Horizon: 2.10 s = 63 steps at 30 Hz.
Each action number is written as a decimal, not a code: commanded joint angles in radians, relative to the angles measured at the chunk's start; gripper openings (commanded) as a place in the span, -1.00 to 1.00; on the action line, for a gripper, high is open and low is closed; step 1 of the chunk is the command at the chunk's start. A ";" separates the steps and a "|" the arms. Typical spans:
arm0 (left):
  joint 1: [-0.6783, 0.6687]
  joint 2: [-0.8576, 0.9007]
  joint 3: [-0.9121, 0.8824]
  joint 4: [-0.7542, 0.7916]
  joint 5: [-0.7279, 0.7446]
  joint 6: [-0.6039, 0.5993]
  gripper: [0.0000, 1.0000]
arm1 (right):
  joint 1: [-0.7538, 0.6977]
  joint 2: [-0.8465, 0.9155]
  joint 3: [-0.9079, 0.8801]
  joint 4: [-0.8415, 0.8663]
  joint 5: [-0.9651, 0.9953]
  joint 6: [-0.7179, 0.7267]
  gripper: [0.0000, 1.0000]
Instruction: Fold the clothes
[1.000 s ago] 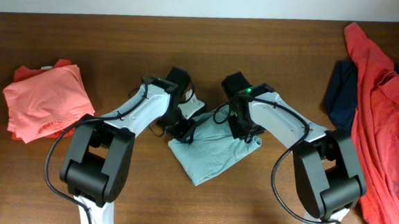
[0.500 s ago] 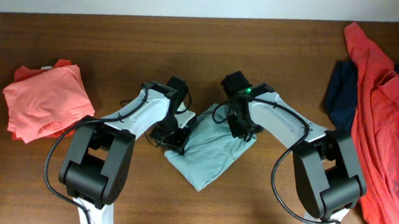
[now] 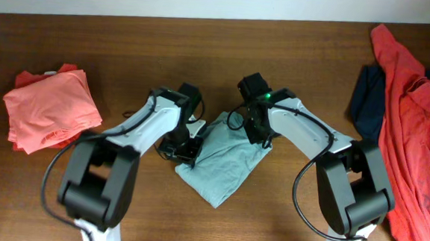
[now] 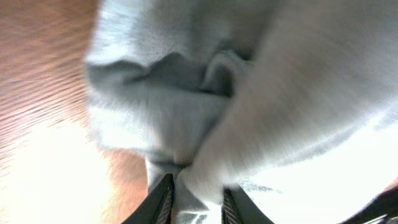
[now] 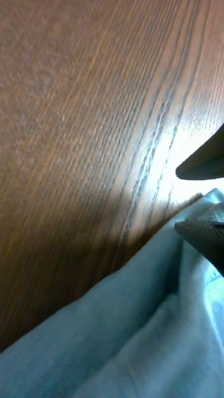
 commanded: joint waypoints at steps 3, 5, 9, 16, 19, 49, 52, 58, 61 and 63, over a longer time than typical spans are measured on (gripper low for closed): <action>-0.005 -0.222 -0.003 0.042 -0.095 -0.013 -0.03 | -0.005 -0.121 0.136 -0.054 0.020 0.019 -0.38; -0.005 -0.268 -0.003 0.082 -0.124 -0.010 0.39 | -0.005 -0.159 0.168 -0.076 0.020 0.019 -0.33; -0.005 -0.290 -0.003 0.177 -0.117 0.014 0.43 | -0.005 -0.218 0.182 -0.094 0.020 0.019 -0.31; -0.008 -0.208 -0.003 0.222 0.002 0.105 -0.10 | -0.005 -0.222 0.181 -0.149 0.019 0.020 -0.33; -0.018 -0.153 -0.004 0.232 0.002 0.113 -0.45 | -0.005 -0.222 0.181 -0.149 0.019 0.020 -0.33; -0.037 -0.062 0.080 0.217 -0.345 -0.066 -0.37 | -0.005 -0.222 0.181 -0.190 0.016 0.020 -0.32; -0.035 -0.129 0.105 0.216 -0.220 0.026 0.08 | -0.005 -0.222 0.181 -0.190 0.016 0.020 -0.33; -0.032 -0.149 0.105 0.212 -0.050 0.169 0.43 | -0.005 -0.222 0.181 -0.191 0.016 0.046 -0.32; -0.029 -0.125 0.104 0.210 -0.032 0.184 0.50 | -0.005 -0.222 0.181 -0.196 0.016 0.046 -0.32; -0.029 -0.103 0.104 0.209 0.000 0.220 0.49 | -0.005 -0.222 0.181 -0.201 0.016 0.046 -0.32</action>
